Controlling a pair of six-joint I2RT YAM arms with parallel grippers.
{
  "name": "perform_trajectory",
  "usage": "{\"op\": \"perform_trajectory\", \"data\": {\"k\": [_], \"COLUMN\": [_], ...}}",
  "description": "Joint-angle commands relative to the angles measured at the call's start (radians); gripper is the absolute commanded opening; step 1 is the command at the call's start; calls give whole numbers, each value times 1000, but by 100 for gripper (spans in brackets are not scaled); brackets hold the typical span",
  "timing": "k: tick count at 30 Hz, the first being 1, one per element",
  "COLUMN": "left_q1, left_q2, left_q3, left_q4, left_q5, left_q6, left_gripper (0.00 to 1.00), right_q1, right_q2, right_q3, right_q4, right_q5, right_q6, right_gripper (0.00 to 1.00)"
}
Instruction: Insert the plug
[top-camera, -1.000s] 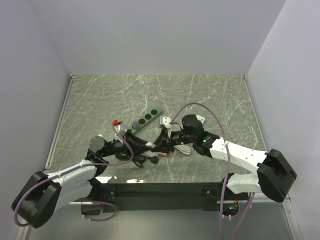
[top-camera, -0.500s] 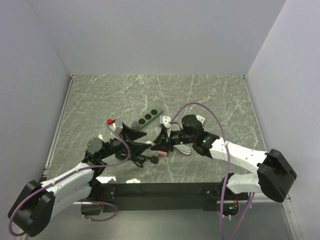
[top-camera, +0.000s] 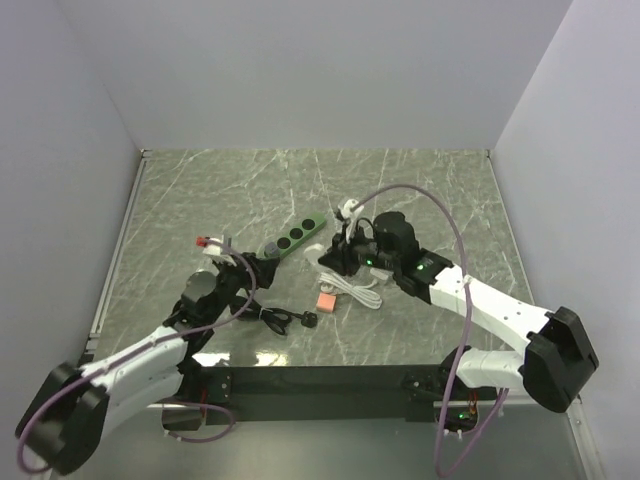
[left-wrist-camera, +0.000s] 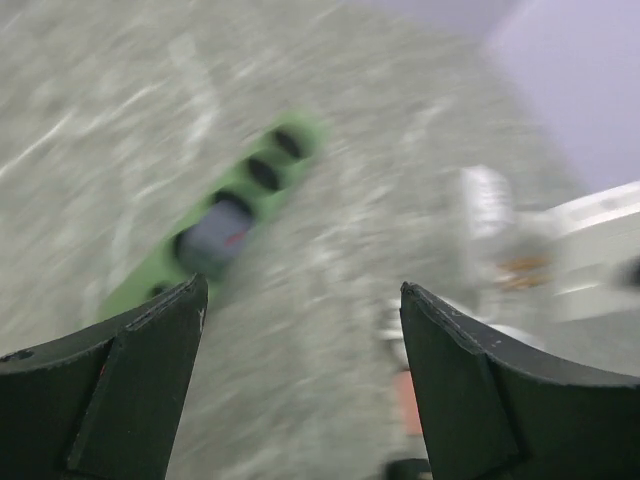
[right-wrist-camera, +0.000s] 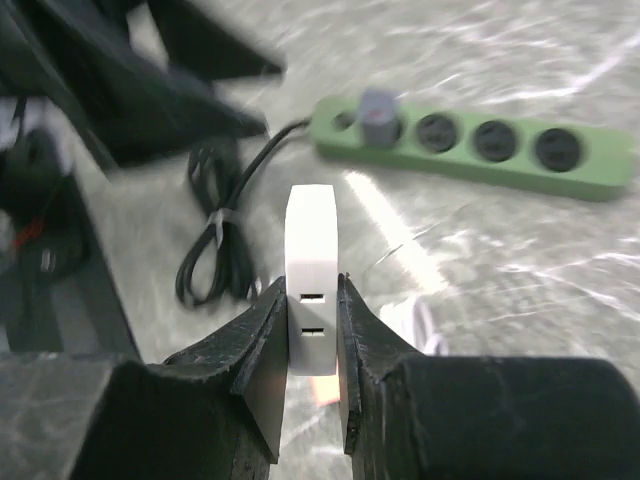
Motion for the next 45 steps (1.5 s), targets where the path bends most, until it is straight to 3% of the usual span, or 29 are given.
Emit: {"op": "perform_trajectory", "data": {"k": [1,5,9,17,30,45], "left_q1": [-2,-2,0,0,11,11], "left_q2": [122,266,309,454,637,708], "left_q3": [59,88,105,143,209,246], "left_q4": [-65,-1,39,95,139,72], "left_q5": [-256,-338,-380,-337,-273,-185], "left_q6": [-35,-42,-31,9,43,27], "left_gripper": [84,85,86,87,88,91], "right_q1": [-2,-2,-5,-16,-45,-62], "right_q2": [53,183,292,491,642,729], "right_q3": [127,197,269,401,535,598], "right_q4": [-64,-101,-115,-164,-208,-150], "right_q5": [192,314,371,433,480,501], "right_q6": [103,155,160,172,170,178], "right_gripper": [0,0,0,0,0,0]}}
